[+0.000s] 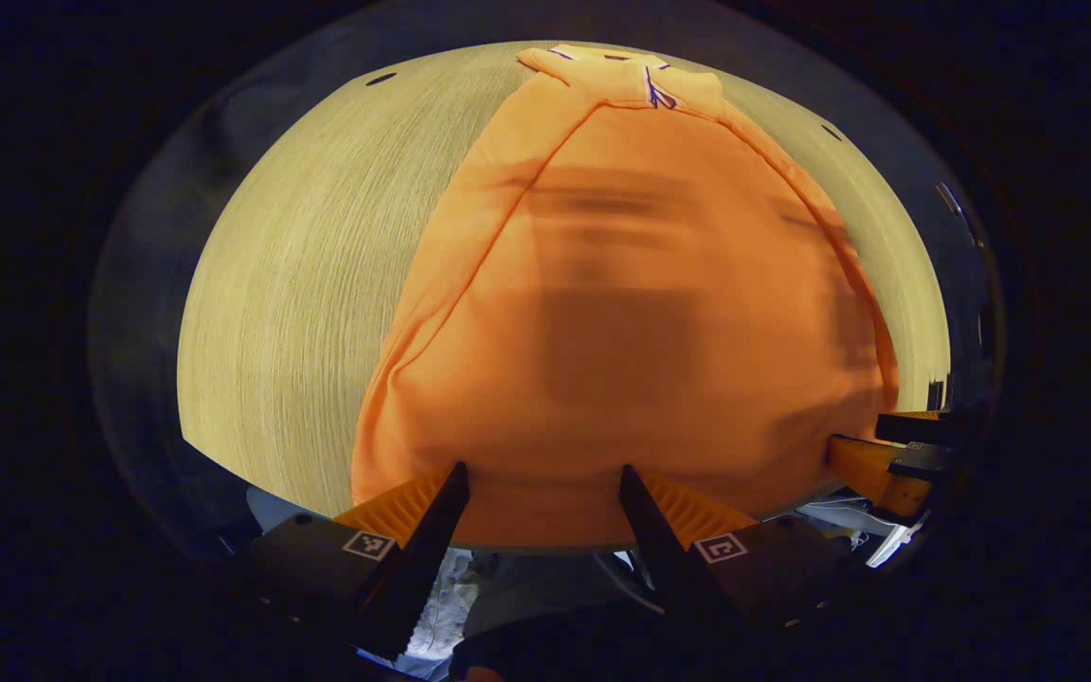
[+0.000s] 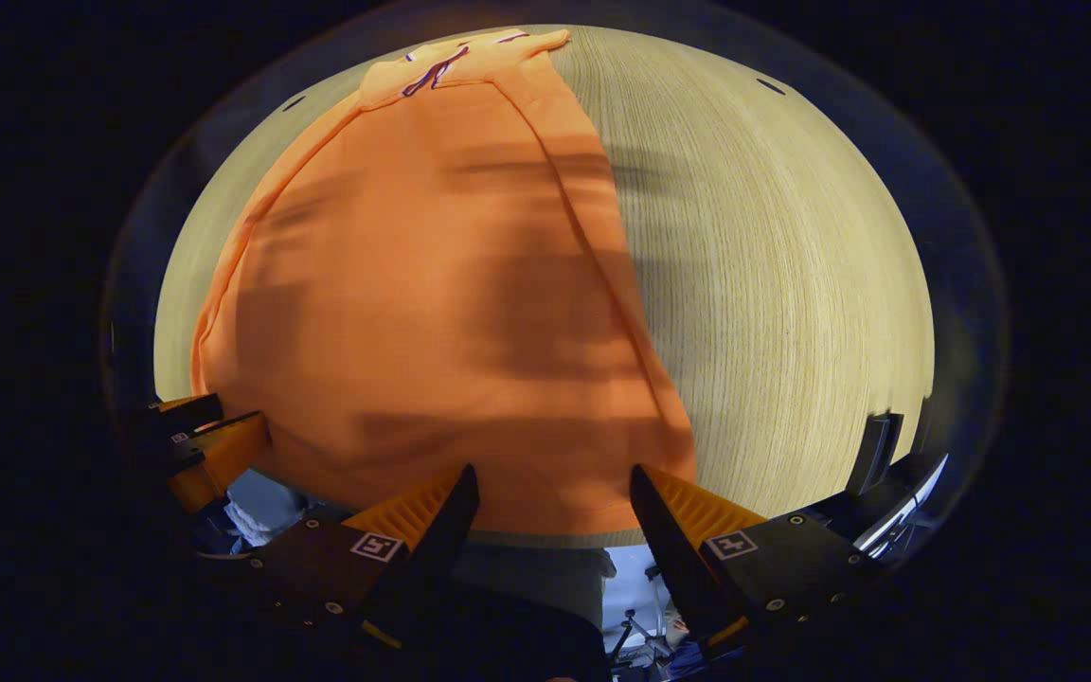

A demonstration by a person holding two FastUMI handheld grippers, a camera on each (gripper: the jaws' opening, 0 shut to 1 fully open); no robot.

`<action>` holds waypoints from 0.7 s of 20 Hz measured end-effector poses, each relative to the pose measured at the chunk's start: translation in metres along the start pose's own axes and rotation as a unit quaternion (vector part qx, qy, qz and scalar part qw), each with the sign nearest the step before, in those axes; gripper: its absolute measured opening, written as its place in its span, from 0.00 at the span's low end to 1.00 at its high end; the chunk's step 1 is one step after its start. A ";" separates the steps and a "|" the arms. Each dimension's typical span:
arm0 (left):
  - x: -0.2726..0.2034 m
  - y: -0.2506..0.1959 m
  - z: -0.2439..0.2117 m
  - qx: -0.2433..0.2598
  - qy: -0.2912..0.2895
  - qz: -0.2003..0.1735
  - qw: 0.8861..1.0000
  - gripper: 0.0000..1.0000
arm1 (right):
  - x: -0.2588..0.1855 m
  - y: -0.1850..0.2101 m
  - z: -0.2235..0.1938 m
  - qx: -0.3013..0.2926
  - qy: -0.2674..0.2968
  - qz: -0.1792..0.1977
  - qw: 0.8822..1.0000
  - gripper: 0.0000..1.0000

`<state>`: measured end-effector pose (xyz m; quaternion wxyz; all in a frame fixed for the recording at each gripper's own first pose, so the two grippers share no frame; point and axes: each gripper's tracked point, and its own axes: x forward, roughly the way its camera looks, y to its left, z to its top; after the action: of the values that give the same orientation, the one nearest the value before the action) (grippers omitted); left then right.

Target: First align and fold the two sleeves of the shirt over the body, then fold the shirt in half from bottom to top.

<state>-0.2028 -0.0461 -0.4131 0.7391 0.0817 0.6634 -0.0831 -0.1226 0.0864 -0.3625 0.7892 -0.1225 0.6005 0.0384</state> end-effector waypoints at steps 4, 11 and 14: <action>-0.001 0.000 0.001 0.000 -0.006 0.001 1.000 0.98 | 0.001 0.000 0.001 -0.003 0.007 0.000 1.000 1.00; -0.002 -0.016 0.007 0.020 -0.031 -0.015 0.999 0.55 | -0.002 0.011 0.003 -0.015 -0.011 0.008 1.000 0.52; -0.002 -0.032 0.011 0.011 -0.045 -0.054 0.997 0.04 | -0.002 0.016 0.006 0.009 -0.026 0.041 0.999 0.07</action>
<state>-0.1995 -0.0799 -0.4101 0.7619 0.0501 0.6318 -0.1332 -0.1209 0.1036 -0.3620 0.8037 -0.0894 0.5843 0.0684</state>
